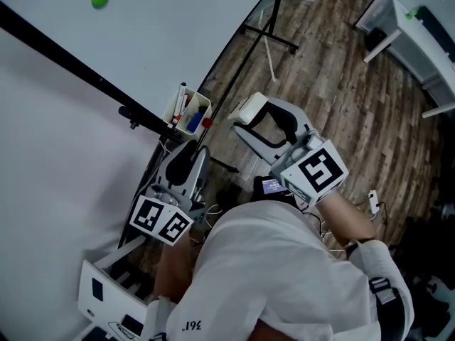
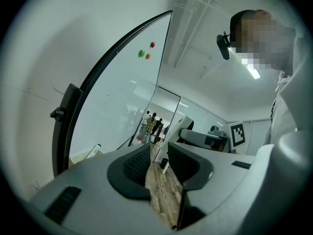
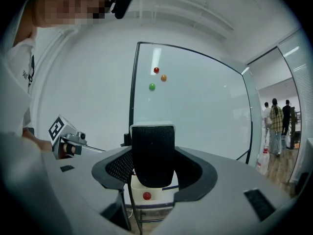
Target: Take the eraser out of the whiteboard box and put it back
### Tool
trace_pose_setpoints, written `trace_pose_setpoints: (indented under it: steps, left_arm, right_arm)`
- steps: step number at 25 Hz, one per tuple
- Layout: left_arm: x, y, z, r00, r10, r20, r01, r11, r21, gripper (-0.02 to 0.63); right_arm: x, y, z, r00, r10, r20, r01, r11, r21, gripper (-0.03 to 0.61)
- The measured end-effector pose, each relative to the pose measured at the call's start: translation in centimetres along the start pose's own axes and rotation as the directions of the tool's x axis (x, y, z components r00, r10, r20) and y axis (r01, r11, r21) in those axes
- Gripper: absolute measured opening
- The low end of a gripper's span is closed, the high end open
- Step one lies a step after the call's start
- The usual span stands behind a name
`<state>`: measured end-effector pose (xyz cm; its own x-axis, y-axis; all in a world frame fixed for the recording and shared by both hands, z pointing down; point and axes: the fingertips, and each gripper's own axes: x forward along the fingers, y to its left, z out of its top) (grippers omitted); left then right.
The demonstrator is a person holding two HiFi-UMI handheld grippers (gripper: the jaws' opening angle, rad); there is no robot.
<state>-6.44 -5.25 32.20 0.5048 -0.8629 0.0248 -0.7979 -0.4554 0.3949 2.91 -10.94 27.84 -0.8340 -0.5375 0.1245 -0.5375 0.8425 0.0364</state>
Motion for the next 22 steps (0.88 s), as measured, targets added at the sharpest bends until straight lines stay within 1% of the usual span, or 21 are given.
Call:
trace_pose_setpoints:
  steps: [12,22]
  left_arm:
    - [-1.2,-0.9,-1.7,1.0,-0.011,-0.027,0.011,1.0,-0.024,0.118]
    - [-2.1,-1.1,-3.3,0.998,0.002,-0.055,-0.005,0.999,-0.047,0.118]
  right_arm:
    - [-2.8,0.2,-1.2,0.999,-0.027,-0.018,0.028,0.999,0.034,0.264]
    - [-4.7,0.5,-3.5,0.997,-0.043,-0.062,0.048,0.995,0.087,0.264]
